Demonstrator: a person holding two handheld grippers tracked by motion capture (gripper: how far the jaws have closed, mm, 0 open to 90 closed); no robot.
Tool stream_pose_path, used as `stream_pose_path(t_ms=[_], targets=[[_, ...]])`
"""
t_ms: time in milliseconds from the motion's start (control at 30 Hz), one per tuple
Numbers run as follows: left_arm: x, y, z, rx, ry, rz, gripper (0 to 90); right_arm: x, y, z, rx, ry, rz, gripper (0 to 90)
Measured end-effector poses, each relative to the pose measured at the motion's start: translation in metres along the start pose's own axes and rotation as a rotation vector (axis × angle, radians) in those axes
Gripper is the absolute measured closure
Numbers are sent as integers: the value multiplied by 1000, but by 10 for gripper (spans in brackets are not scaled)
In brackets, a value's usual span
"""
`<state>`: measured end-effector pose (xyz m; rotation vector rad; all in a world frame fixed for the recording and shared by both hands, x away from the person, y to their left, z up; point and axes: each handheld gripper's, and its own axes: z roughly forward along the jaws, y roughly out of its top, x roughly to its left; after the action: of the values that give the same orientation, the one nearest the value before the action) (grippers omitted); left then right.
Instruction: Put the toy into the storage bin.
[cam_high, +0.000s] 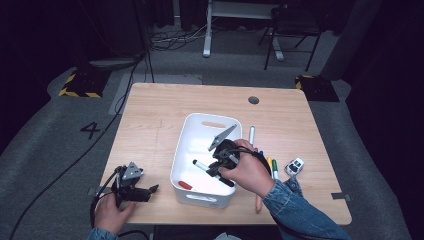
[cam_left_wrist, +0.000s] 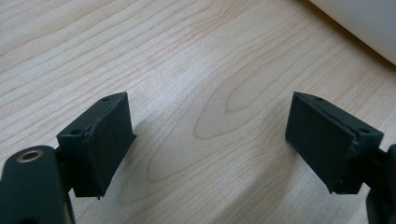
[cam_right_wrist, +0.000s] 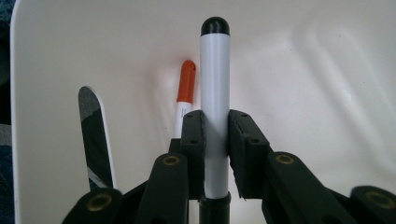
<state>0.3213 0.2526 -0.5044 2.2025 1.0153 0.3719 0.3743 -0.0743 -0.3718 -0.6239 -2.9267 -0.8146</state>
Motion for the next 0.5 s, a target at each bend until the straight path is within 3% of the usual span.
stream_pose_path(t_ms=[133,233,300,500], targets=[[0,0,0,0,0,0,152,2,1,5,23,16,-3,763],[0,0,0,0,0,1,152,1,0,9,12,14,-1,589],[0,0,0,0,0,0,151,1,-1,9,6,2,-7,585],[0,0,0,0,0,0,151,2,-3,-6,-74,-3,-4,558]])
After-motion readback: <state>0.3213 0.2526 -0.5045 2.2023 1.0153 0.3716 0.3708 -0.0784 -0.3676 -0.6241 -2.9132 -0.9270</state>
